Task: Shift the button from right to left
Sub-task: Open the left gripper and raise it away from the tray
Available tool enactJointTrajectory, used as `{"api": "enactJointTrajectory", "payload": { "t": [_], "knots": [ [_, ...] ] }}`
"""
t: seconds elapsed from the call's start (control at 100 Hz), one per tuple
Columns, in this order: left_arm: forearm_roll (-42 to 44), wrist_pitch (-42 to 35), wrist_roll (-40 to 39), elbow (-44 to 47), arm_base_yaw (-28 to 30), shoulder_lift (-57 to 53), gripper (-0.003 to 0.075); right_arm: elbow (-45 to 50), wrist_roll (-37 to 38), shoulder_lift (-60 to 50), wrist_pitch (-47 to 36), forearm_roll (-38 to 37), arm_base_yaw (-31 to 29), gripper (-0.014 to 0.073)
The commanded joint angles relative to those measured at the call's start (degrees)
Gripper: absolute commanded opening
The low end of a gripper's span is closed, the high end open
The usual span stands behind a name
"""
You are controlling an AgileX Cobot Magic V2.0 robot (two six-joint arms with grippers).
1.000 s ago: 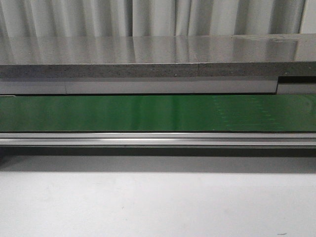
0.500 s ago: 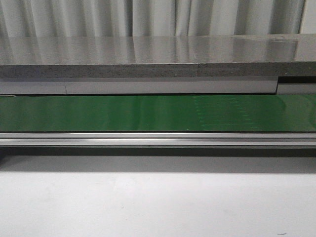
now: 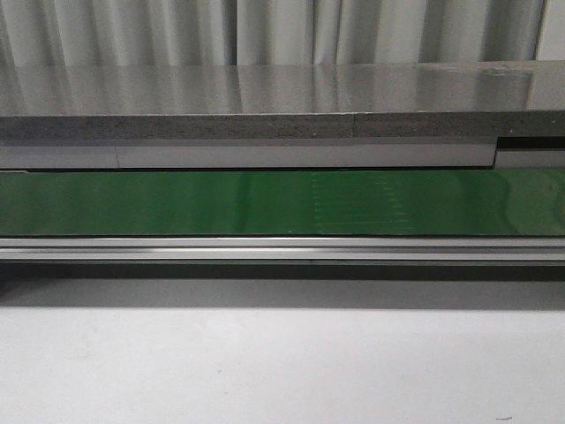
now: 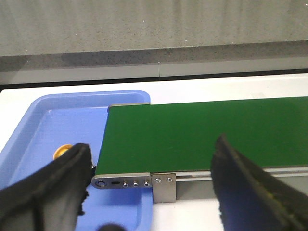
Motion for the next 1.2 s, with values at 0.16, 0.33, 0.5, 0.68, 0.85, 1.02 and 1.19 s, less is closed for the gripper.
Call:
{"api": "enactJointTrajectory", "payload": {
  "t": [0.16, 0.33, 0.5, 0.68, 0.85, 1.02, 1.19],
  "knots": [
    [0.00, -2.82, -0.04, -0.78, -0.58, -0.04, 0.0094, -1.45, -0.47, 0.49, -4.05, 1.01, -0.06, -0.0068],
    [0.00, -2.82, -0.04, -0.78, -0.58, -0.04, 0.0005, -1.45, -0.47, 0.49, -4.05, 1.01, -0.06, -0.0068],
    [0.00, -2.82, -0.04, -0.78, -0.58, -0.04, 0.0005, -1.45, -0.47, 0.49, -4.05, 1.01, -0.06, -0.0068],
    [0.00, -2.82, -0.04, -0.78, -0.58, -0.04, 0.0005, -1.45, -0.47, 0.49, -4.05, 1.01, -0.06, -0.0068],
    [0.00, -2.82, -0.04, -0.78, -0.58, -0.04, 0.0005, -1.45, -0.47, 0.49, -4.05, 1.01, -0.06, -0.0068],
    [0.00, -2.82, -0.04, -0.78, -0.58, -0.04, 0.0005, -1.45, -0.47, 0.49, -4.05, 1.01, -0.06, -0.0068],
    [0.00, -6.32, -0.04, -0.52, -0.58, -0.15, 0.0005, -1.45, -0.47, 0.49, -4.05, 1.01, -0.06, -0.0068]
  ]
}}
